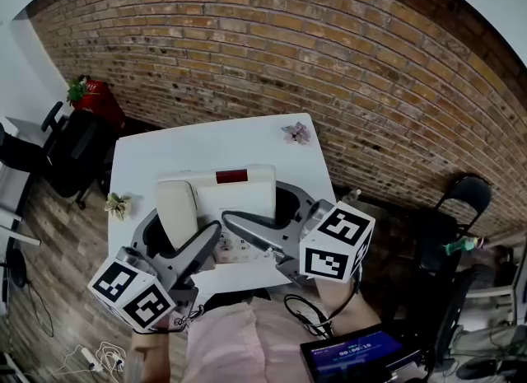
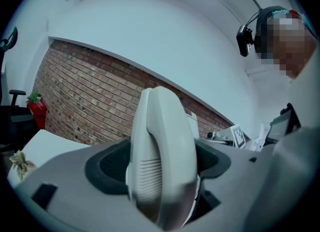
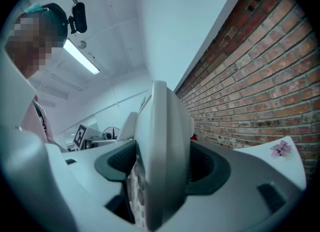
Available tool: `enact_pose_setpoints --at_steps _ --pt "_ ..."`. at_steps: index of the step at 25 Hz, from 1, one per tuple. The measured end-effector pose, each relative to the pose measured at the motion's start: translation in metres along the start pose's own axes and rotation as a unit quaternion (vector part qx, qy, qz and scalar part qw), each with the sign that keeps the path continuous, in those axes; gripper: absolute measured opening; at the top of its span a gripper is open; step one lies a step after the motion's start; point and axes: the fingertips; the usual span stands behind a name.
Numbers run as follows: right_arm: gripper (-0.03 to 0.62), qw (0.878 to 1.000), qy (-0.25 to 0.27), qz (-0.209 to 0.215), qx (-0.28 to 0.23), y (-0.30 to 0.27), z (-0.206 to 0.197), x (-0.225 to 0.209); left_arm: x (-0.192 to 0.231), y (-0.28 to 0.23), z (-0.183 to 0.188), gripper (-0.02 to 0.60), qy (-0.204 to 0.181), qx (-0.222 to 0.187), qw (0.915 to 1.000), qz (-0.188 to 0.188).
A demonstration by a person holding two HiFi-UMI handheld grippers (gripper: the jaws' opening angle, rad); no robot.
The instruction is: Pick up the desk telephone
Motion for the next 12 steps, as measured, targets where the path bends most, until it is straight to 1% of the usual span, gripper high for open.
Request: enact_pose_setpoints --at_steps 12 --pt "0.305 1.000 0.001 0.007 0.002 0.0012 0.0010 0.0008 -0.0019 0.0002 0.0003 0.385 0.003 0.003 1.0000 0.008"
Point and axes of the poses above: the fingertips, and each gripper's own axes: y backward along the fingers, x to its left, z out of its top, and after that the axes turned 13 degrees about -y, right-handed
